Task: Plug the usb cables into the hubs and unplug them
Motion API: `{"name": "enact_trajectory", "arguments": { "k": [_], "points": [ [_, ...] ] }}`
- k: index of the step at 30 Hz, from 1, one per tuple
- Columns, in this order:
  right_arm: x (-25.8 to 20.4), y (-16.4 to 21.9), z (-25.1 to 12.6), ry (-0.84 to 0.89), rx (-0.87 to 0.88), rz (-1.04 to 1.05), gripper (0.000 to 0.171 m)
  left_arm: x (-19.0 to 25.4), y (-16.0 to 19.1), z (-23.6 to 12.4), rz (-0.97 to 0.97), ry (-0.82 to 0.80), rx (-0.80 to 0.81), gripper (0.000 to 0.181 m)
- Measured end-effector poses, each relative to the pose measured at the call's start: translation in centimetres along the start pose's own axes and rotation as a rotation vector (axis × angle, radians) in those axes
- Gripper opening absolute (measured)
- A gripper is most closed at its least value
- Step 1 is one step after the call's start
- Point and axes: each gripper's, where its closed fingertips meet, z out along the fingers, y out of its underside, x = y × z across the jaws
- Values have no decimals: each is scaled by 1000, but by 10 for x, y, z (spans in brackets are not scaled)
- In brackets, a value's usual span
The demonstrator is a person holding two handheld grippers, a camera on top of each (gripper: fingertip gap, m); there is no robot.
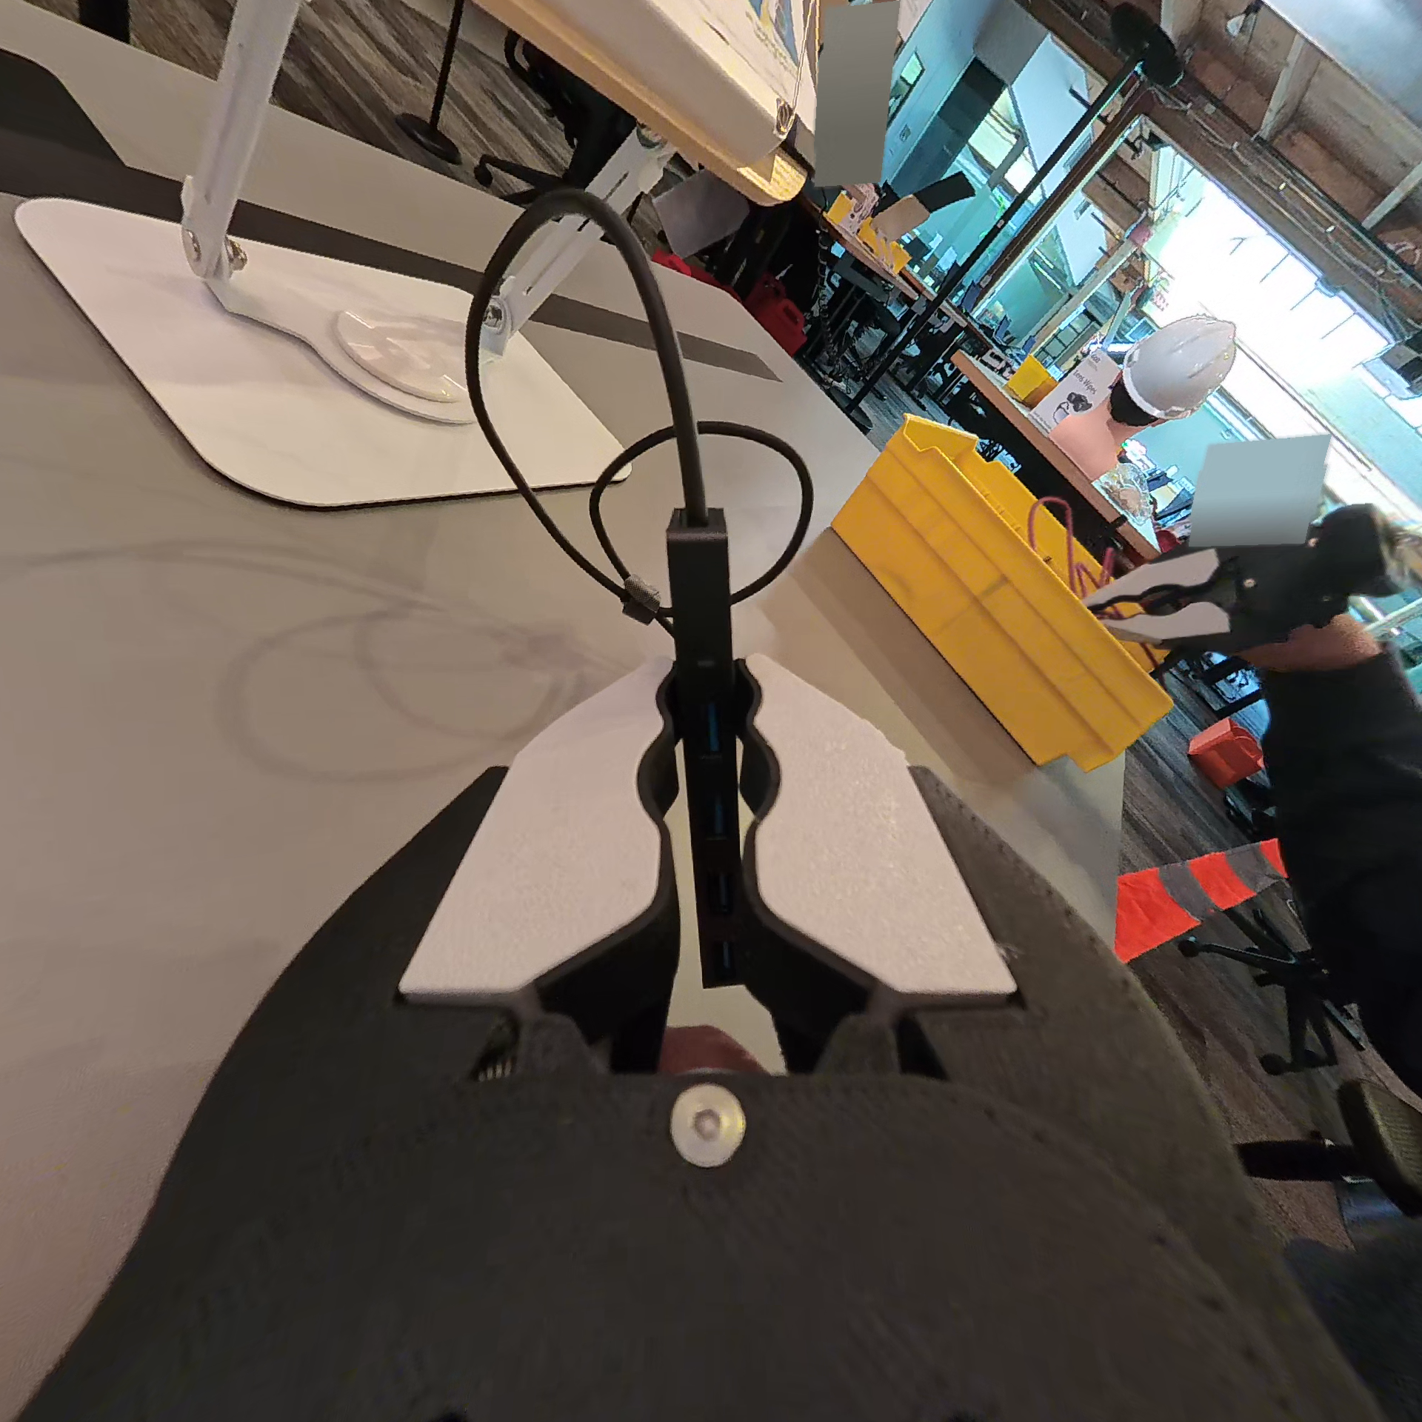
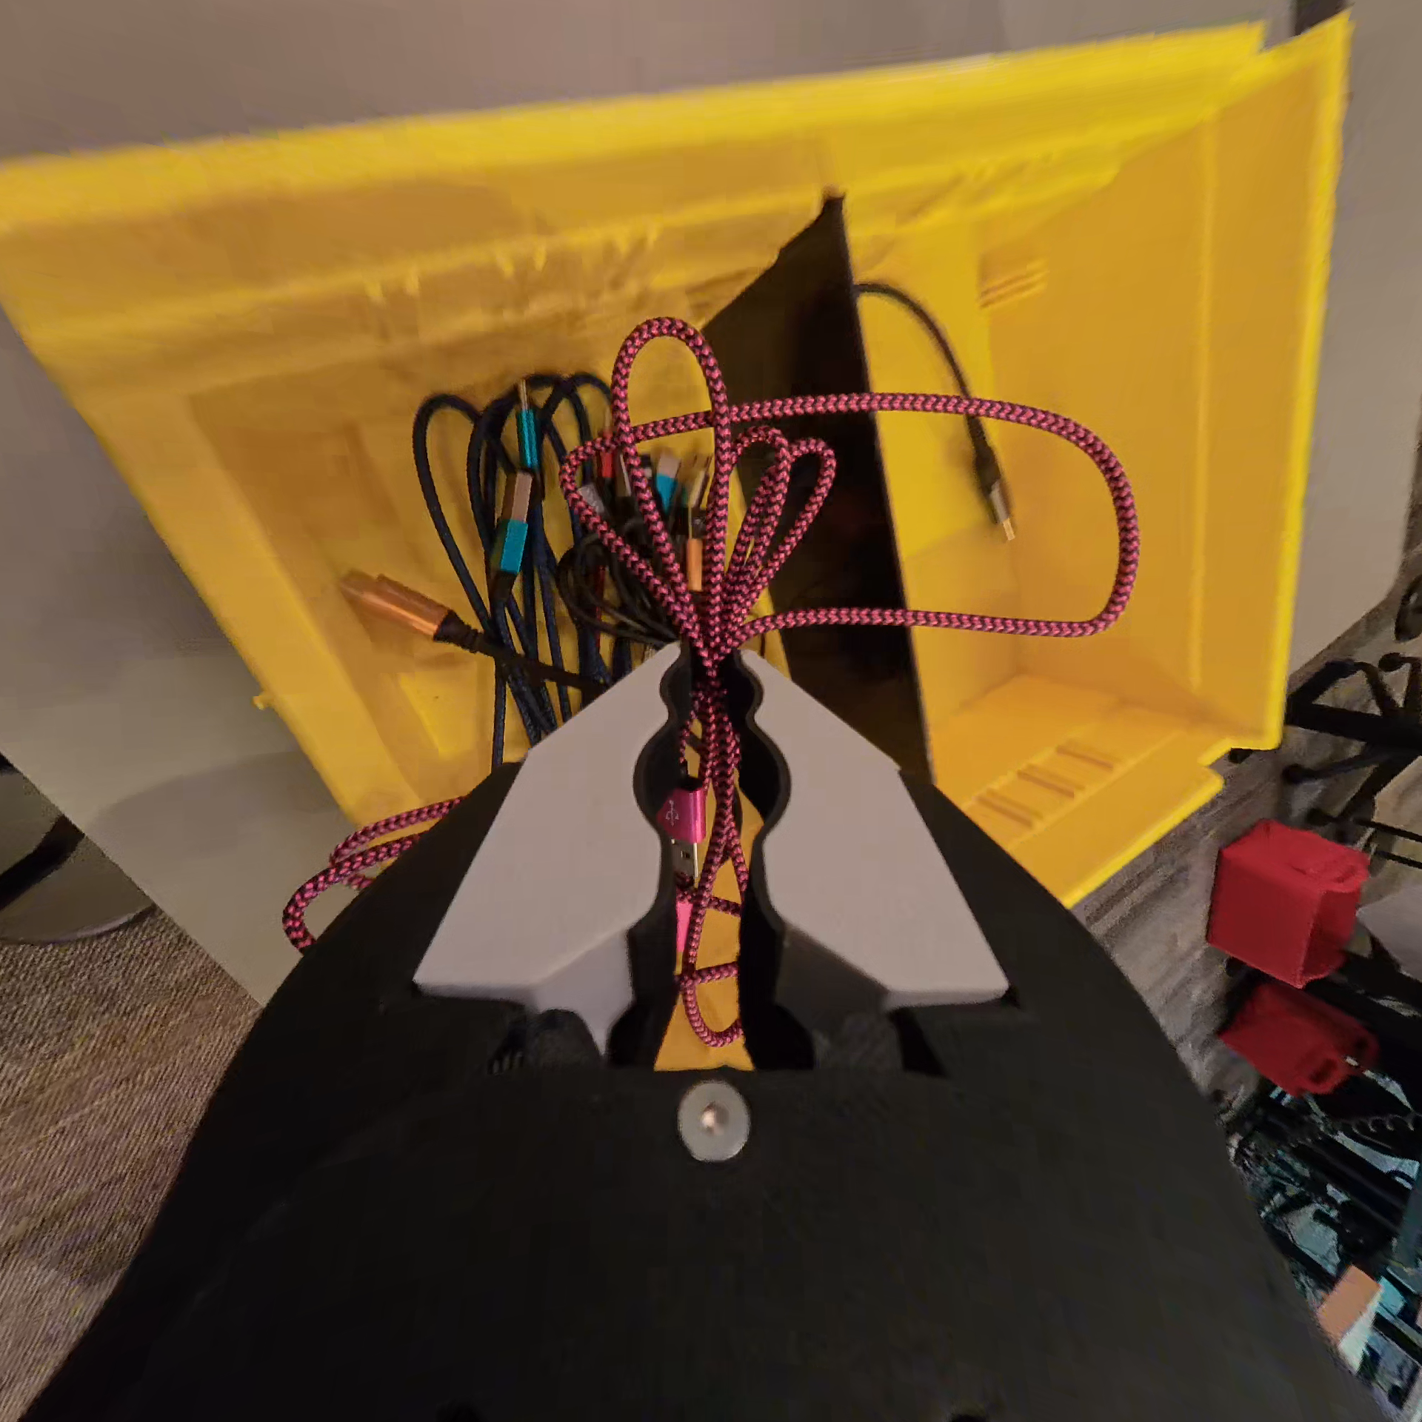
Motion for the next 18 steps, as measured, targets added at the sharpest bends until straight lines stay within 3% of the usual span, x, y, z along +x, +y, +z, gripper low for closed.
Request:
{"name": "enact_trajectory", "arguments": {
  "k": [1,11,18],
  "points": [
    [-2,5,5,-12,-19,-3,6,0,1,1,1,0,-2,11],
    [-4,3,32,-62,-123,-230,6,1,6,4,6,3,-19,11],
    [2,0,46,-16,-96,-352,5,2,9,5,13,4,-24,10]
  ]
}}
